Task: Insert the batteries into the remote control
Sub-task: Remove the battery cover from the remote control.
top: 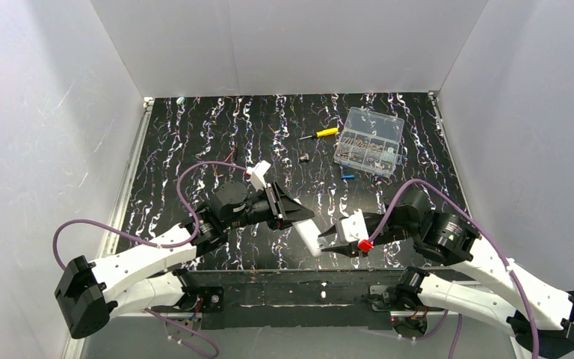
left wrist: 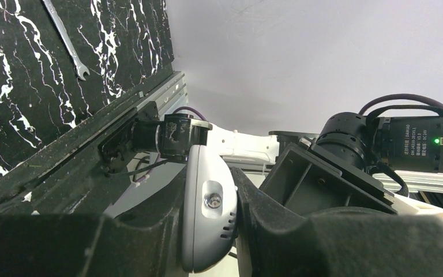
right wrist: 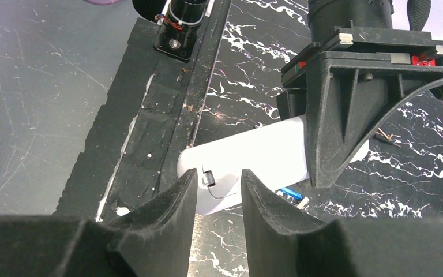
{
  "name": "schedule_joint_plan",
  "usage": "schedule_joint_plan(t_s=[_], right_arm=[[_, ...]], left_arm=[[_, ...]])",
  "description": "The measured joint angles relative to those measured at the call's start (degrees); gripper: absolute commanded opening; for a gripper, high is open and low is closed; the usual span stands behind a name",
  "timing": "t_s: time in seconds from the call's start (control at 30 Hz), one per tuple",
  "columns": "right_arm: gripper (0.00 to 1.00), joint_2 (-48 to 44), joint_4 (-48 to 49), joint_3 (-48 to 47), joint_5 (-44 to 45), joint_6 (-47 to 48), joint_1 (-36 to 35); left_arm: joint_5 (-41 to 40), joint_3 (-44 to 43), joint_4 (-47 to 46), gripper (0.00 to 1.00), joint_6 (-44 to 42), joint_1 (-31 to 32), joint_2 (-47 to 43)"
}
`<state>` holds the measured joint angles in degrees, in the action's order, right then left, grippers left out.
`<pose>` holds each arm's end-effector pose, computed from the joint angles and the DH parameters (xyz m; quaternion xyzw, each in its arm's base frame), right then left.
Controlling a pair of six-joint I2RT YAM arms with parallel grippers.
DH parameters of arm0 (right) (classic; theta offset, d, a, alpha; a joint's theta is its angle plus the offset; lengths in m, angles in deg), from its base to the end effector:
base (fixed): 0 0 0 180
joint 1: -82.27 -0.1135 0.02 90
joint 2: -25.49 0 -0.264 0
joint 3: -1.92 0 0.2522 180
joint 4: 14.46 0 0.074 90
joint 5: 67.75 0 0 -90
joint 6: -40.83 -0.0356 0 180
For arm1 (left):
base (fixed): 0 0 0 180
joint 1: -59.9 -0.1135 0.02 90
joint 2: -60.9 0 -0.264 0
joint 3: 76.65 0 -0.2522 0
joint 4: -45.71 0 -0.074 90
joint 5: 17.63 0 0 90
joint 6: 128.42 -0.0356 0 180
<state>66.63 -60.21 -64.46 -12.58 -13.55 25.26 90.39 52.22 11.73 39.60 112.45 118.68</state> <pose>0.0624 0.1335 0.3586 -0.6848 0.4182 0.3426 0.4887 0.1284 -0.1858 0.3572 0.0172 0.5305 -0.8004 0.2787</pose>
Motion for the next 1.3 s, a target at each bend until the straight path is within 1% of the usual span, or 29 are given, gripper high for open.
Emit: schedule_joint_plan(t_s=[0.7, 1.3], right_arm=[[0.4, -0.72, 1.11, 1.07, 1.66, 0.48, 0.0], [0.4, -2.21, 3.96, 2.97, 3.54, 0.39, 0.0]], left_arm=[[0.07, 0.0, 0.02, 0.0, -0.2, -0.11, 0.02], [-0.04, 0.0, -1.36, 0.0, 0.5, -0.59, 1.29]])
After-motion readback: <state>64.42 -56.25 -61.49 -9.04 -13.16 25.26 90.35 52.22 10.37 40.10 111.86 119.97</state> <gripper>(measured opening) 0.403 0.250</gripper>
